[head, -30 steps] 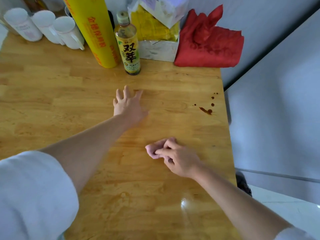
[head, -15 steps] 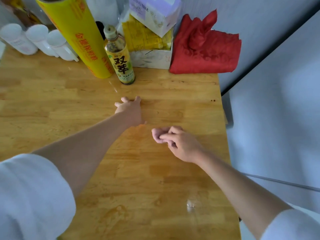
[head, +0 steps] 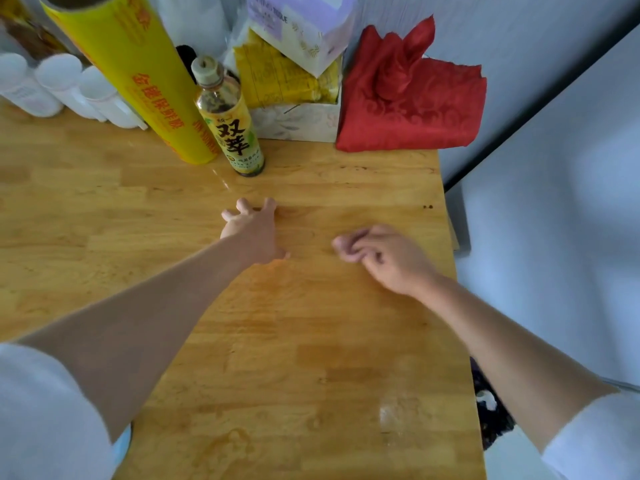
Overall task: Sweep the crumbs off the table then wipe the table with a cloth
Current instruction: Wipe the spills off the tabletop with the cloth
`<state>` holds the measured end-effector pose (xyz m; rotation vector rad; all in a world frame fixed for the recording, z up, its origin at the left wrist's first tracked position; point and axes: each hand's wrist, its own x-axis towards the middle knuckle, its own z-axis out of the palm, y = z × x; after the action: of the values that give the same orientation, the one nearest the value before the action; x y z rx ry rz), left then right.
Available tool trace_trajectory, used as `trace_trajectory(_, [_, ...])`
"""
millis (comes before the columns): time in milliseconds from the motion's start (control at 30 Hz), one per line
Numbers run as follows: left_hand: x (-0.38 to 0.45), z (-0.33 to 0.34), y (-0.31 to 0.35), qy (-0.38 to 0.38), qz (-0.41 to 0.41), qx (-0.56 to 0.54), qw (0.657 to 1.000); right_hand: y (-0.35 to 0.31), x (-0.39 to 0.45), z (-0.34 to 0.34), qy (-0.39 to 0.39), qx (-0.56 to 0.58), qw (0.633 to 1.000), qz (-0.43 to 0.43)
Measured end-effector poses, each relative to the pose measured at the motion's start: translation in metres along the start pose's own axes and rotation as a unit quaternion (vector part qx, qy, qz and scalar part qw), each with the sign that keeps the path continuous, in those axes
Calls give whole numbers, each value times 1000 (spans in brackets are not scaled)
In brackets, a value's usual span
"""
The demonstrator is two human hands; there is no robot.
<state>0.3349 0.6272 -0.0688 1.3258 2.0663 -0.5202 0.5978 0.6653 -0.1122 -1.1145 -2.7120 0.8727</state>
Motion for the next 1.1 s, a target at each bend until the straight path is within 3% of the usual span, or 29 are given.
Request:
trace_trajectory(33, [1, 0, -1, -2, -2, 1, 1000, 18, 1, -15, 68, 4, 995, 74])
trace_trajectory(100, [1, 0, -1, -3, -4, 1, 1000, 54, 18, -40, 195, 26, 950, 244])
trace_trajectory(167, [1, 1, 0, -7, -2, 3, 1000, 71, 49, -49, 216, 40, 915, 337])
trace_trajectory(200, [1, -1, 0, -9, -2, 9, 1000, 67, 63, -48, 206, 42, 917, 337])
trace_trajectory(267, [2, -2, 0, -14, -5, 11, 1000, 42, 74, -36, 158, 45, 953, 254])
trace_trajectory(333, [2, -4, 1, -12, -4, 11, 1000, 12, 54, -15, 22, 49, 993, 107])
trace_trajectory(400, [1, -3, 0, -8, -5, 13, 1000, 2, 14, -8, -111, 30, 993, -5])
trace_trajectory(433, [1, -3, 0, -8, -4, 15, 1000, 13, 2, -14, -110, 33, 993, -25])
trace_trajectory(467, [1, -2, 0, -9, -1, 21, 1000, 30, -2, -24, -63, 37, 997, -7])
trace_trajectory(567, [1, -4, 0, -10, -5, 20, 1000, 84, 30, -59, 137, 35, 970, 198])
trace_trajectory(633, [0, -4, 2, -14, -10, 5, 1000, 92, 61, -65, 158, 30, 947, 279])
trace_trajectory(733, [-1, -5, 3, -12, -14, 9, 1000, 54, 73, -42, 138, 26, 972, 190])
trace_trajectory(833, [0, -4, 1, -4, -8, 17, 1000, 2, 37, -8, -28, 54, 998, -21])
trace_trajectory(900, [1, -3, 0, -1, -10, 19, 1000, 3, 18, -13, -90, 45, 991, -83])
trace_trajectory(933, [2, -3, 1, -1, -9, 22, 1000, 14, 17, -23, -56, 52, 996, -51])
trace_trajectory(1000, [2, -3, 1, -4, -10, 17, 1000, 45, 28, -44, 109, 40, 985, 126])
trace_trajectory(1067, [2, -2, 0, -8, -12, 8, 1000, 61, 47, -55, 224, 34, 911, 345])
trace_trajectory(1100, [3, -2, 0, -7, -11, 14, 1000, 51, 60, -48, 240, 34, 885, 398])
